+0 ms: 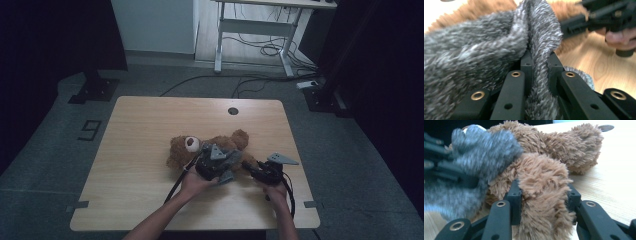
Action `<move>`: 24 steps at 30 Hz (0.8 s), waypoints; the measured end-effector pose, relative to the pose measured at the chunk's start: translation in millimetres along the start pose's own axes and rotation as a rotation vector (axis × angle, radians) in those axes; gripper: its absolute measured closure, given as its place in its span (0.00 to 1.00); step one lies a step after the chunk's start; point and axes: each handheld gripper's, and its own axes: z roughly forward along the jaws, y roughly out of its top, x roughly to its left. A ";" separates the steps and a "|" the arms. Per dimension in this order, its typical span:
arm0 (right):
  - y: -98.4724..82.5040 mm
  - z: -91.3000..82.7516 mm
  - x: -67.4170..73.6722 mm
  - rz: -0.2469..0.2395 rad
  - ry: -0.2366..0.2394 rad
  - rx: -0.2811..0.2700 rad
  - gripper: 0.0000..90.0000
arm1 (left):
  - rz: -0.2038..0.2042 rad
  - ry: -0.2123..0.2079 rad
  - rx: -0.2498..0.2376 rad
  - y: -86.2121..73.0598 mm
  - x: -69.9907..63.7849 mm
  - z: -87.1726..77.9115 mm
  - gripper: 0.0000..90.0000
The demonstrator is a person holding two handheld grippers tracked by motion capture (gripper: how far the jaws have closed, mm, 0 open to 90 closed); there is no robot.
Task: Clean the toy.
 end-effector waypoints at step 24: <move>-2.8 2.1 -2.4 -0.001 0.002 -0.007 0.67 | -0.104 0.014 -0.126 26.7 18.3 -24.6 0.88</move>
